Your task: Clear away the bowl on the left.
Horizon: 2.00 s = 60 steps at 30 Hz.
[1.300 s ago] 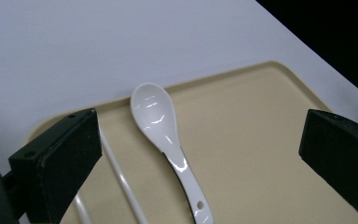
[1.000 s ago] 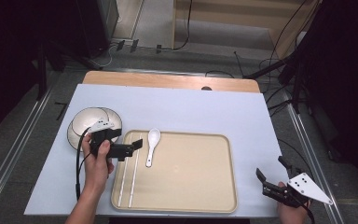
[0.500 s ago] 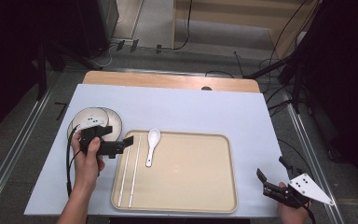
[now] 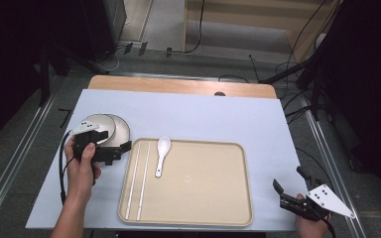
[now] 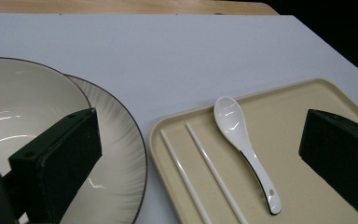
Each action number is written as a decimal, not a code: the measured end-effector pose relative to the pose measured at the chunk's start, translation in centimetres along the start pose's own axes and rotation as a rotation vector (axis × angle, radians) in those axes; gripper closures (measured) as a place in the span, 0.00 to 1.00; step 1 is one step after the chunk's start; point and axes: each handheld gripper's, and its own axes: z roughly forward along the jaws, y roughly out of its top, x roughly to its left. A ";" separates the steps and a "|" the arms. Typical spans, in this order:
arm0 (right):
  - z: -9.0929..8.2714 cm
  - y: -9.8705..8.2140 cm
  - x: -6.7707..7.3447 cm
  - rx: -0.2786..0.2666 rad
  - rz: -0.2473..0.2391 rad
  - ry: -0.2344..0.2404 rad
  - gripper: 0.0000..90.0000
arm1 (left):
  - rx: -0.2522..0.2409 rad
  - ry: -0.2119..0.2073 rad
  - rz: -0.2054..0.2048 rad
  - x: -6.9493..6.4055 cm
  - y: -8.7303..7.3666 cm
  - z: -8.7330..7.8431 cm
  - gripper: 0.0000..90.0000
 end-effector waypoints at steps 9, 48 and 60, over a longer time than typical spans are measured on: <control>-0.2 0.0 -0.1 -0.003 -0.001 -0.002 0.14 | -0.010 0.033 -0.023 1.4 0.1 -0.6 0.00; 0.2 0.2 0.5 -0.005 -0.012 0.024 0.14 | 0.067 0.299 -0.316 11.0 -0.5 -1.9 0.43; 0.5 -0.3 0.0 0.002 0.006 0.023 0.14 | 0.165 0.297 -0.354 12.0 -0.7 0.3 0.72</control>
